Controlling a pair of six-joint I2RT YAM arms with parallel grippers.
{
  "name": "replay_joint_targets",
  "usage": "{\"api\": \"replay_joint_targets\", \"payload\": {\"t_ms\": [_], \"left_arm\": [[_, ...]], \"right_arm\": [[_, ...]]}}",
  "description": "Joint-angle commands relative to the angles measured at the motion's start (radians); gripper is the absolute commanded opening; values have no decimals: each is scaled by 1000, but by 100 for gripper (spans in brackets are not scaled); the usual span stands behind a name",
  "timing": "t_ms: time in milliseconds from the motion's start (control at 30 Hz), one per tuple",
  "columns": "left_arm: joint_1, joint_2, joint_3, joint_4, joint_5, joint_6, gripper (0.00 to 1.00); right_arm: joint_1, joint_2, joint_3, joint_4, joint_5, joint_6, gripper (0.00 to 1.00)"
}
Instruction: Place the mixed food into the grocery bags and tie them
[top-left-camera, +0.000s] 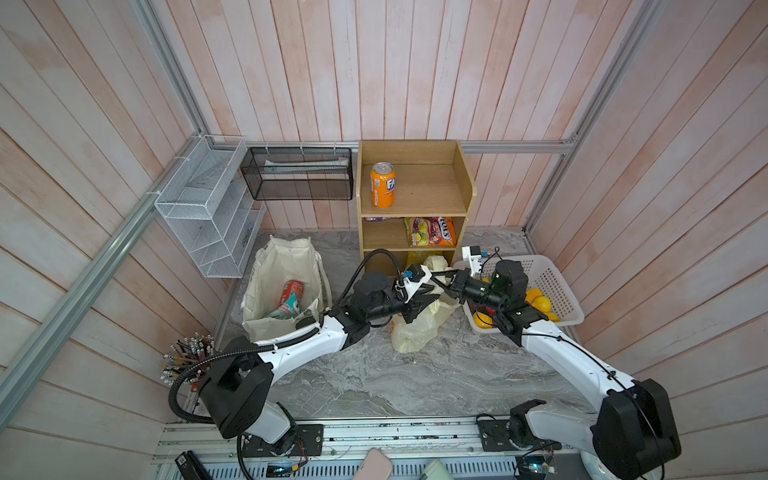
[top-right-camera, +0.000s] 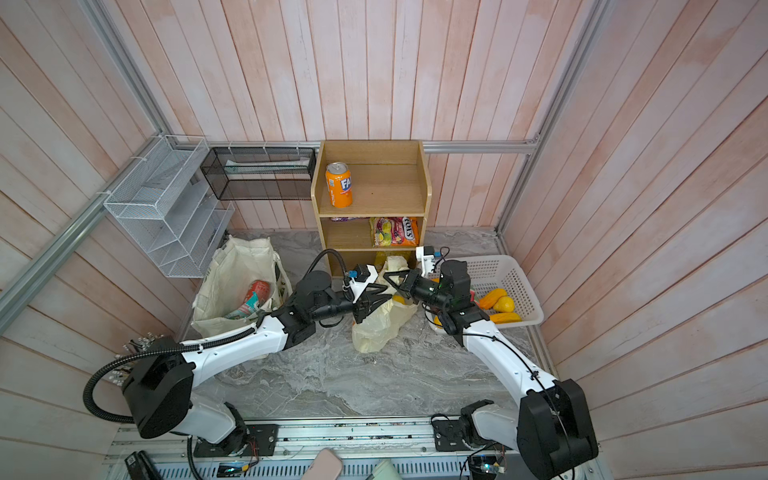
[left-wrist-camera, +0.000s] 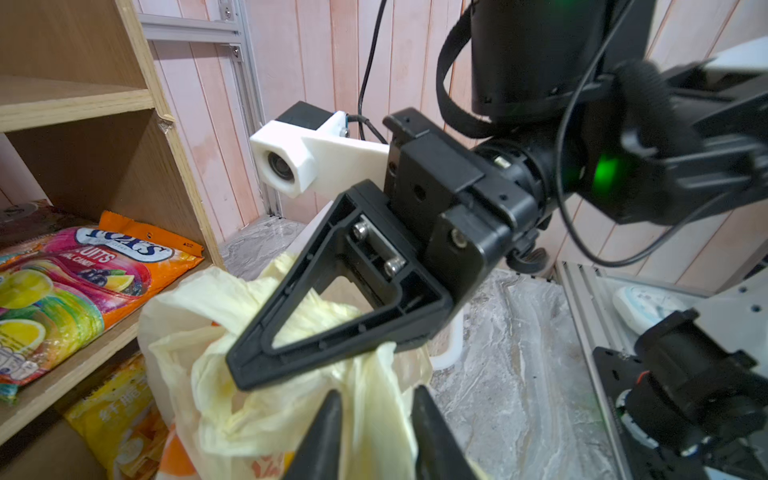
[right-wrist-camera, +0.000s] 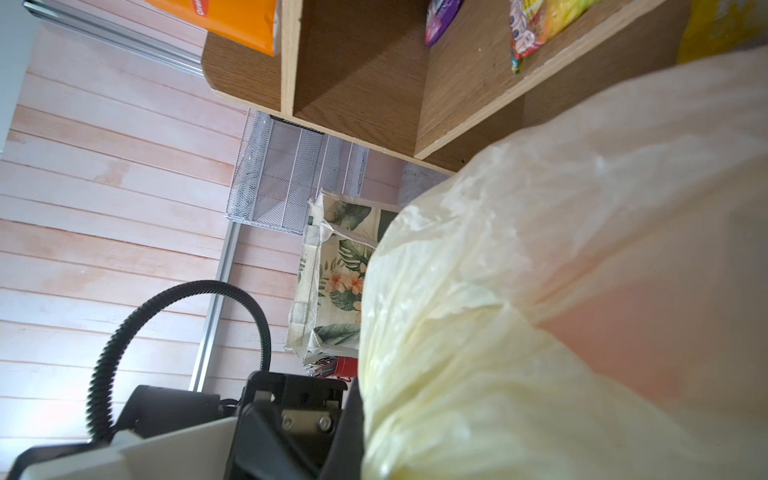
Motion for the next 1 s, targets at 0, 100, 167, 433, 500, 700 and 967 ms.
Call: {"api": "replay_joint_targets", "payload": {"t_ms": [0, 100, 167, 433, 500, 700, 967], "left_arm": [[8, -97, -58, 63, -25, -15, 42], [49, -159, -112, 118, -57, -77, 47], [81, -167, -118, 126, -55, -115, 47], [102, -34, -74, 127, -12, -179, 43], [103, -7, -91, 170, -21, -211, 39], [100, 66, -63, 227, 19, -264, 37], [85, 136, 50, 186, 69, -260, 37]], "right_arm": [[-38, 1, -33, 116, -89, -44, 0], [-60, -6, -43, 139, -144, -98, 0], [-62, -10, -46, 154, -182, -136, 0], [-66, -47, -63, 220, -289, -229, 0], [-67, -54, -61, 218, -304, -245, 0], [-67, -52, -71, 296, -354, -214, 0], [-54, -4, -106, 421, -378, -136, 0]]}}
